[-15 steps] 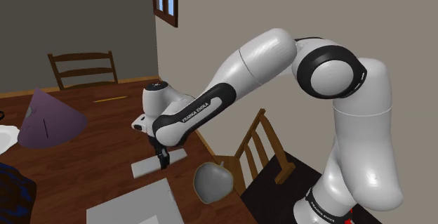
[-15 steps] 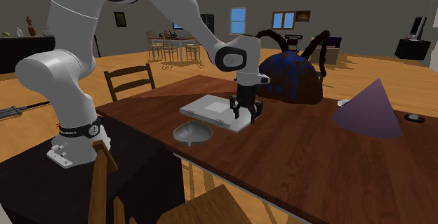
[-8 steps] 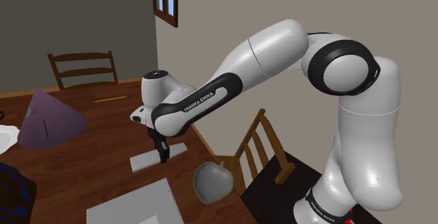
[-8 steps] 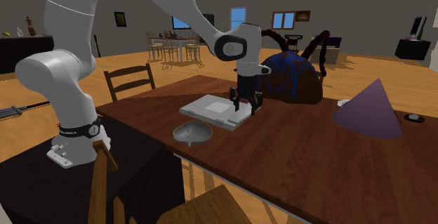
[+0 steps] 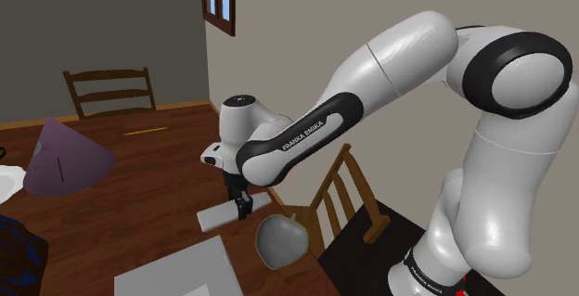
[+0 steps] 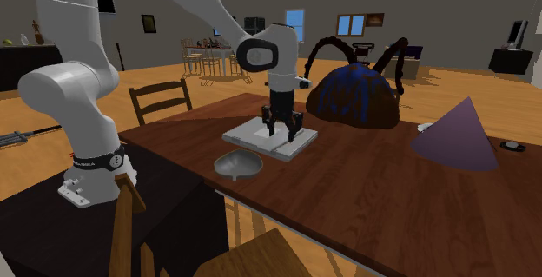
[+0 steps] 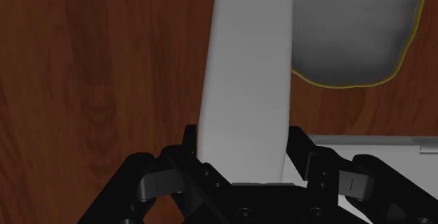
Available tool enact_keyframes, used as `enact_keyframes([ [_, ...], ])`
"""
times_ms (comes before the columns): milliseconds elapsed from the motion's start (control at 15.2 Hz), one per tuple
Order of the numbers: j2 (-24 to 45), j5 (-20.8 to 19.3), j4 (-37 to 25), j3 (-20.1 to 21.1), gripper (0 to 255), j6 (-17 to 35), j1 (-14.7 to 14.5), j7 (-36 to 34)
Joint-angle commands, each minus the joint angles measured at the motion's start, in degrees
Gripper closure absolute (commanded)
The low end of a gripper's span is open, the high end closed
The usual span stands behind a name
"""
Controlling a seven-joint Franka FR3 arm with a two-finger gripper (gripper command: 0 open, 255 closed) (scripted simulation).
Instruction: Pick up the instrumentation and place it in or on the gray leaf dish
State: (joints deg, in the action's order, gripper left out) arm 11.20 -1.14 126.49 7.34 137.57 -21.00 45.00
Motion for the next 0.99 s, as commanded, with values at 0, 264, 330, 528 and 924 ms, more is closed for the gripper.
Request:
enact_keyframes([
  [0, -3.89, 0.68, 5.64, 0.06, 255, 1.79, 0.4, 0.77],
  [264, -11.76, 2.28, 15.88, 0.09, 255, 4.23, 0.8, 2.33],
  [330, -13.78, 2.72, 18.35, 0.06, 255, 4.68, 0.84, 2.76],
  [528, -20.06, 4.03, 25.56, -0.22, 255, 5.63, 0.76, 4.1],
  [924, -19.41, 4.17, 29.03, -0.31, 255, 9.74, 0.73, 4.38],
])
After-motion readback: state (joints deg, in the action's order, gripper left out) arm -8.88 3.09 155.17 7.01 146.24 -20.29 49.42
